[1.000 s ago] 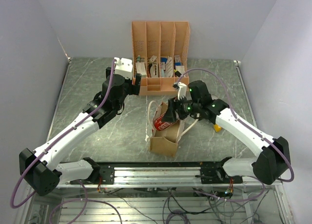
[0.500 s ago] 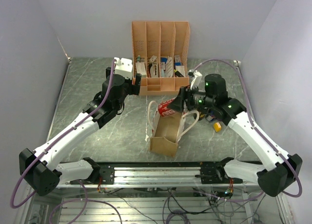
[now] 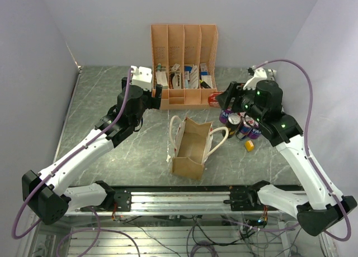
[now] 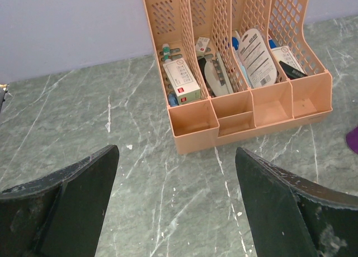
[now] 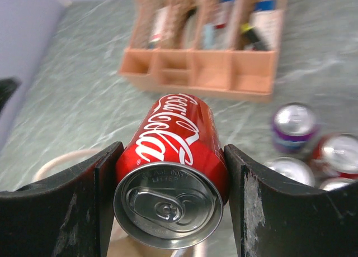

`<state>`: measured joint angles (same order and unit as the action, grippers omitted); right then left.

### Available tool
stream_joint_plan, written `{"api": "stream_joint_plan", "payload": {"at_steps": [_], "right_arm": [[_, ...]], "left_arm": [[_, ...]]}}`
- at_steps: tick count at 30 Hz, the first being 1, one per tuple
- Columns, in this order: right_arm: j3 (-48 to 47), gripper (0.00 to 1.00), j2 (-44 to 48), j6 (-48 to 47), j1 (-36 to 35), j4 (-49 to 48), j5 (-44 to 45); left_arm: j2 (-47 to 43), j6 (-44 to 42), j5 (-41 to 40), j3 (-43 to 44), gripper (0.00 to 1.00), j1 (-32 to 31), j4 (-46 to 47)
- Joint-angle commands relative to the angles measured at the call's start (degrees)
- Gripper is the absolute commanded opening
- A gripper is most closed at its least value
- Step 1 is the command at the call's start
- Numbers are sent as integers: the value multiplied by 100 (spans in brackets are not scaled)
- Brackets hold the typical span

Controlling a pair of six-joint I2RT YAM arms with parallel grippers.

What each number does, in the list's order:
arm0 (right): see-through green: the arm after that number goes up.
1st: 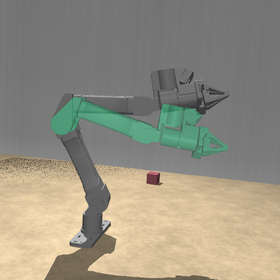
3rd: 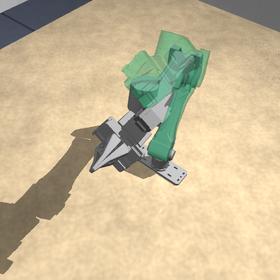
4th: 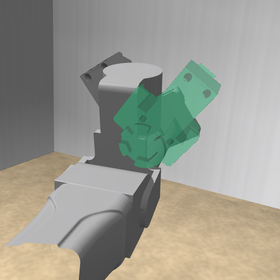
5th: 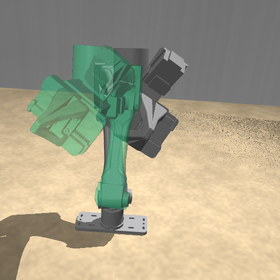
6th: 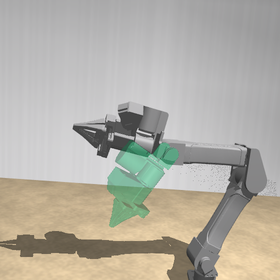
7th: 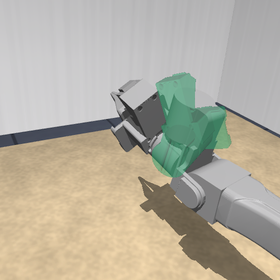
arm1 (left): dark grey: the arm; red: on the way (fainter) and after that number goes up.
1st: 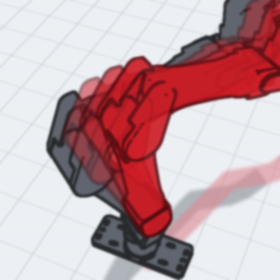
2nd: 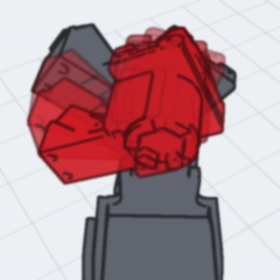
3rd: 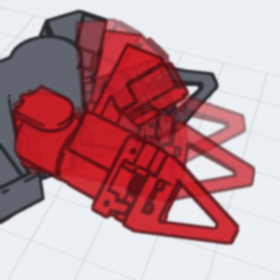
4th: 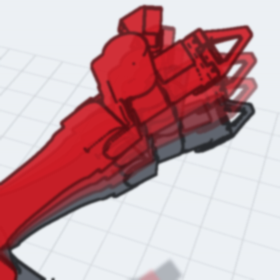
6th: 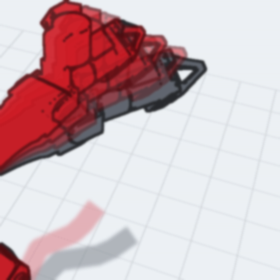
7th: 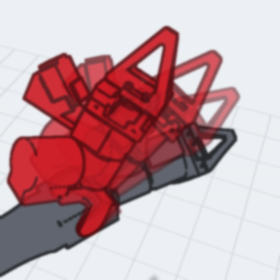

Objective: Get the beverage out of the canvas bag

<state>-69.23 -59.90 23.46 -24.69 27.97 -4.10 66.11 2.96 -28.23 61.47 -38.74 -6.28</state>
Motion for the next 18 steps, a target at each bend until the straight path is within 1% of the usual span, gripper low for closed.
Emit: {"api": "stream_joint_plan", "payload": {"at_steps": [1,3,6,7,9,11,12,18], "right_arm": [[-375,0,186,-394,41,-152,2696],[-275,0,198,-568,43,-210,3691],[10,0,82,-952,51,-562,4816],[67,0,-32,-1045,74,-676,5150],[108,0,-275,-1182,166,-836,5495],[134,0,-517,-1237,397,-1002,5481],[122,0,-650,-1196,544,-1019,5338],[210,0,-1411,-703,1638,-904,4045]], "left_arm": [[-89,56,66,218,95,-28,50],[-89,46,55,220,95,-28,51],[-89,46,62,225,95,-27,55],[-79,47,70,225,95,-24,54],[-64,54,80,225,96,-28,45],[-46,53,89,235,96,-28,42],[-45,55,89,227,95,-26,44],[-80,38,37,208,95,-33,58]]}}
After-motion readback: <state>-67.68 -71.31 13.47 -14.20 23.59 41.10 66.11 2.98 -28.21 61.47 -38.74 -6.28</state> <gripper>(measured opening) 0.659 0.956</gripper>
